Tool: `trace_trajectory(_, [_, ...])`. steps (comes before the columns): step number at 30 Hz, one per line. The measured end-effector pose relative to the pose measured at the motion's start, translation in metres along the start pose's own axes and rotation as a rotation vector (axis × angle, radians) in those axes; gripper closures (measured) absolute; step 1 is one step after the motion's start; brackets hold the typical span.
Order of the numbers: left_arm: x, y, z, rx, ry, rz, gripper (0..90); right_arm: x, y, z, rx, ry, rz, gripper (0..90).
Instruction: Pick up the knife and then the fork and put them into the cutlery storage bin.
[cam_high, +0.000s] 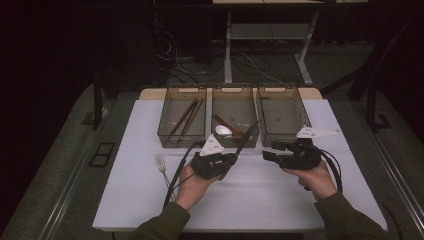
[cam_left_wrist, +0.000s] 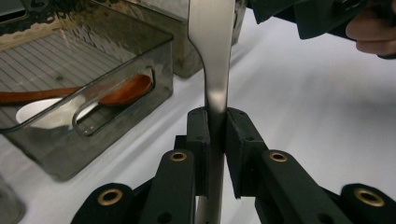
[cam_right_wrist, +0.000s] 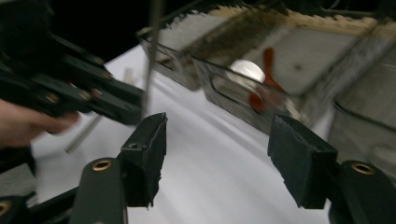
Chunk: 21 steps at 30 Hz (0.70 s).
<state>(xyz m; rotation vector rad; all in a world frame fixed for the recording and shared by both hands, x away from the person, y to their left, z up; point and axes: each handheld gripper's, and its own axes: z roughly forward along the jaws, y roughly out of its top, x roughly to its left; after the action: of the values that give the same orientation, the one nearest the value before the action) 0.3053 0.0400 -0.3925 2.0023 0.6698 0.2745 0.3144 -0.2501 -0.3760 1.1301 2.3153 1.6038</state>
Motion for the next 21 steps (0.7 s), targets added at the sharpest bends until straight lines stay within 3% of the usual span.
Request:
trace_trajectory(5, [-0.002,0.002,0.006,-0.026,0.020,-0.024,79.4,0.009,0.014,0.014,-0.003,0.030,-0.009,42.7])
trace_trajectory(9, [-0.004,0.002,0.007,-0.036,0.016,-0.020,79.4,0.016,0.019,0.029,0.001,0.055,-0.031,48.3])
trace_trajectory(15, [-0.009,-0.001,0.008,-0.052,0.024,-0.015,79.4,0.022,0.024,0.045,0.012,0.086,-0.022,61.3])
trace_trajectory(21, [-0.012,-0.002,0.011,-0.063,0.028,-0.011,79.4,0.020,0.022,0.049,0.022,0.105,0.003,78.3])
